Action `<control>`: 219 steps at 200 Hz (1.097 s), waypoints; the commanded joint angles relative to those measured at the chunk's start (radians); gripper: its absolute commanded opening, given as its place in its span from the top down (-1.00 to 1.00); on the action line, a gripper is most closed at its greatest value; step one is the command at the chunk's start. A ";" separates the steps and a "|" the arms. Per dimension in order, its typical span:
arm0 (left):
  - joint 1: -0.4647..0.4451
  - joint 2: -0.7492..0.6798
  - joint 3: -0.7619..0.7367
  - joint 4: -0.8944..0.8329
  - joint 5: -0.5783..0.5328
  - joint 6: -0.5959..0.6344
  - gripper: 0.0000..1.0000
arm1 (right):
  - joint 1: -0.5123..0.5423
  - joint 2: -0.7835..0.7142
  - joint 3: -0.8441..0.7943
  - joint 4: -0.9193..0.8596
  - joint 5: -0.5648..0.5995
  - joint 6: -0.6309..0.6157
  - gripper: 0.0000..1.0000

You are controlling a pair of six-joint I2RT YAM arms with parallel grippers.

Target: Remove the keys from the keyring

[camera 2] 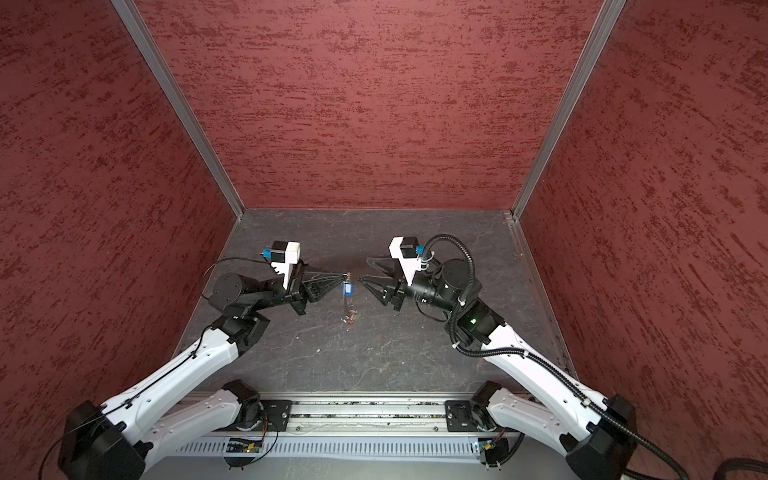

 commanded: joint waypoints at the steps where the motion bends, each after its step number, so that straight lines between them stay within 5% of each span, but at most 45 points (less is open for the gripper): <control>1: 0.012 0.004 0.013 -0.016 0.005 0.011 1.00 | -0.035 -0.005 -0.018 0.175 -0.146 0.092 -0.13; 35: 0.022 0.036 0.025 0.002 0.014 -0.003 1.00 | -0.036 0.068 0.005 0.226 -0.261 0.177 -0.11; 219: 0.071 0.059 0.033 0.046 0.029 -0.042 1.00 | -0.048 0.208 0.076 0.257 -0.307 0.213 0.42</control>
